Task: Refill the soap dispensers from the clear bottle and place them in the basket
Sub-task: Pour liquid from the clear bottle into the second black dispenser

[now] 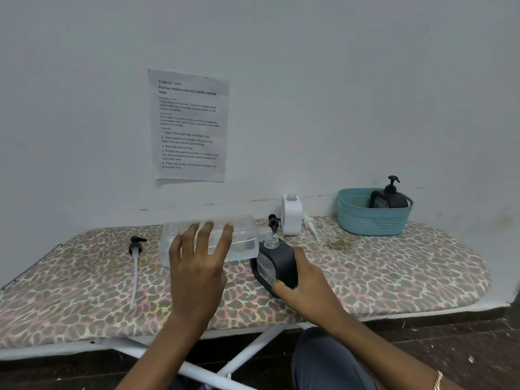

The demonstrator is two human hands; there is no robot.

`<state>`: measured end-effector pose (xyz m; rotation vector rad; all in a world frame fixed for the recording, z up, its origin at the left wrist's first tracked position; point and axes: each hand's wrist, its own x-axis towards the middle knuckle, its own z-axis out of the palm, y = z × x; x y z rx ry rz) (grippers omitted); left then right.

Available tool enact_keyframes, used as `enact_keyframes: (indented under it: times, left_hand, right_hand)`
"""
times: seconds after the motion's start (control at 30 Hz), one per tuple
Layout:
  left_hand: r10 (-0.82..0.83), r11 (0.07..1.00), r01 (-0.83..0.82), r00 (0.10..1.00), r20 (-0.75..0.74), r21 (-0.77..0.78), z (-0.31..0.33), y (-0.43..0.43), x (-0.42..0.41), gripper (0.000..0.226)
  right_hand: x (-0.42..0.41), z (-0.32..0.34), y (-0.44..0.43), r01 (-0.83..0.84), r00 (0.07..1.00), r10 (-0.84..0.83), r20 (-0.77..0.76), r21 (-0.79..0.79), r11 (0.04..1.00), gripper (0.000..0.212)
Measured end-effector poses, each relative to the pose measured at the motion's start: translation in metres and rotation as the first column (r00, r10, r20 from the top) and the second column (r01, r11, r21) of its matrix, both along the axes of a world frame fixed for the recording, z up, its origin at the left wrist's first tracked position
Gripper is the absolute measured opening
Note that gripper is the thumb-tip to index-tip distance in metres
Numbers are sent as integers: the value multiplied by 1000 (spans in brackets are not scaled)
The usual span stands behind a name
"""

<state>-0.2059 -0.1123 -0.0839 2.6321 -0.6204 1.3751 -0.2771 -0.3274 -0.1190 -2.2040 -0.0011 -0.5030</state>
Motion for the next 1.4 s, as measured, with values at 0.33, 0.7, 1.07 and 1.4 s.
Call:
enact_keyframes:
  times: [0.33,0.7,1.07,1.4]
  left_hand:
    - [4,1000,-4,1000,-5,6,0,0,0,83]
    - [1,1000,-1,1000,0,8,2,0,0,83]
    - [2,1000,-2,1000,-4,7,1,0,0,83]
    - [5,1000,-5,1000,4,7,2,0,0,82]
  right_hand:
    - [-1,1,0,-1,1000,1,7,-4,1000,48]
    - [-1,1,0,1,1000,-1,3,-6,1000,50]
    - [0,0,0,7,1000,-7,-6,-6,1000,48]
    - [0,0,1,14,1000,-14,-15,-11,1000,46]
